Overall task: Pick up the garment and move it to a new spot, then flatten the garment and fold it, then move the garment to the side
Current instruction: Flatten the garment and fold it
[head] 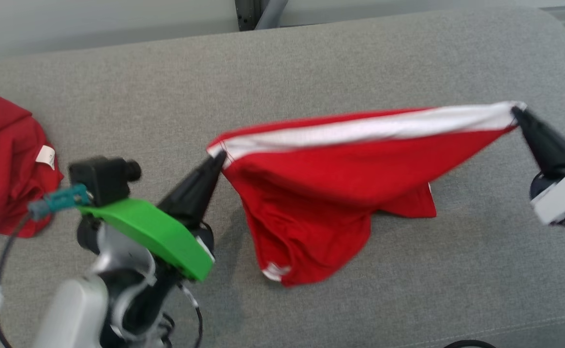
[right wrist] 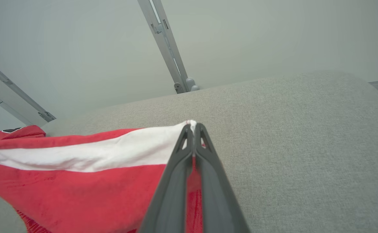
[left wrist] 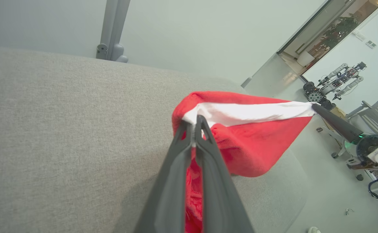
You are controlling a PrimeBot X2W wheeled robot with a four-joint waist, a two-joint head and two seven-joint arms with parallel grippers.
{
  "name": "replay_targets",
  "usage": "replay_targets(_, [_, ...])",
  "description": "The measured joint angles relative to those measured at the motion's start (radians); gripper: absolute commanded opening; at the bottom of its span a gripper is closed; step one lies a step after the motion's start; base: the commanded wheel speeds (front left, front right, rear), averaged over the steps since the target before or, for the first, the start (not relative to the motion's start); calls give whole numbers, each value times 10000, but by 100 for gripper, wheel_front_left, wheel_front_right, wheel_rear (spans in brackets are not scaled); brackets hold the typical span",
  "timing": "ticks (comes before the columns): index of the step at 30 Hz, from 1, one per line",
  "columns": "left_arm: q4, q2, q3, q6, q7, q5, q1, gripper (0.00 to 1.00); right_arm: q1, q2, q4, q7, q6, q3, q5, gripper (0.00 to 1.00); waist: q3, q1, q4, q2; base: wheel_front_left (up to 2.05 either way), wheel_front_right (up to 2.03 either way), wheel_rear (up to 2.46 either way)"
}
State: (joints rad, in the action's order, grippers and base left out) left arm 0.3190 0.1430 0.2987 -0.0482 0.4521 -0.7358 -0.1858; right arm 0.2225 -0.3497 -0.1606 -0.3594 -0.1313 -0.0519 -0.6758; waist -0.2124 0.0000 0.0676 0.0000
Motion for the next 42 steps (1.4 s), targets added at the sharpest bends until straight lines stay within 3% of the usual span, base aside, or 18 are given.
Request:
replay_targets(6, [-941, 516, -656, 100, 1609, -571, -3685, 0, 3226, -31, 690, -1430, 0, -725, -232, 0, -893, 1, -45, 0, 0, 0, 0])
replay_targets(9, [-2253, 675, -665, 157, 2052, -355, -5871, 0, 5524, 435, 1833, -1620, 0, -903, 182, 0, -1466, 3, -86, 0, 0, 0, 0])
replay_targets(13, [-4376, 531, -541, 230, 1825, 226, -8291, 0, 8328, 1390, 3614, -940, -2, -1183, 1227, 0, -2228, 4, -153, 0, 0, 0, 0])
replay_targets(18, [-6763, 226, -623, 230, 121, 1195, -10921, 0, 11223, 2433, 5434, 713, -6, -1703, 2475, 0, -3112, 4, -233, 0, 0, 0, 0])
replay_targets(21, [-7944, 71, -660, 437, -1162, 1584, -12212, 0, 12716, 2715, 6335, 1753, -4, -2052, 2788, 0, -3629, 4, -257, 0, 0, 0, 0])
replay_targets(25, [-9185, 190, -453, 721, -3315, 2477, -13327, 0, 13715, 2817, 6949, 3053, -4, -1547, 2989, 0, -4322, 3, -257, 0, 0, 0, 0])
replay_targets(30, [-10498, 173, -439, 1342, -5497, 2545, -13463, 0, 13296, 2846, 7388, 3954, -2, -550, 1745, 0, -5108, 3, -144, -1, 0, 0, 0])
replay_targets(34, [-11334, 130, -75, 1718, -6441, 2138, -12046, 0, 11198, 2385, 6941, 4395, 4, 859, 211, 0, -5412, 3, 21, 0, 0, 0, 0])
replay_targets(39, [-10598, 407, 928, 1762, -6916, 1164, -9787, 0, 8042, 999, 5056, 4761, 8, 2226, -1756, 0, -5119, 1, 120, 0, 0, 0, 0])
replay_targets(40, [-10065, 717, 1210, 1789, -7010, 938, -9021, 0, 6656, 259, 4383, 4895, 6, 2401, -2245, 0, -4892, 0, 147, 0, 0, 0, 0])
replay_targets(42, [-9547, 965, 1463, 1799, -7087, 767, -8197, 0, 5431, -433, 3785, 5049, -8, 2560, -2564, 0, -4643, -1, 126, 0, 0, 0, 0])
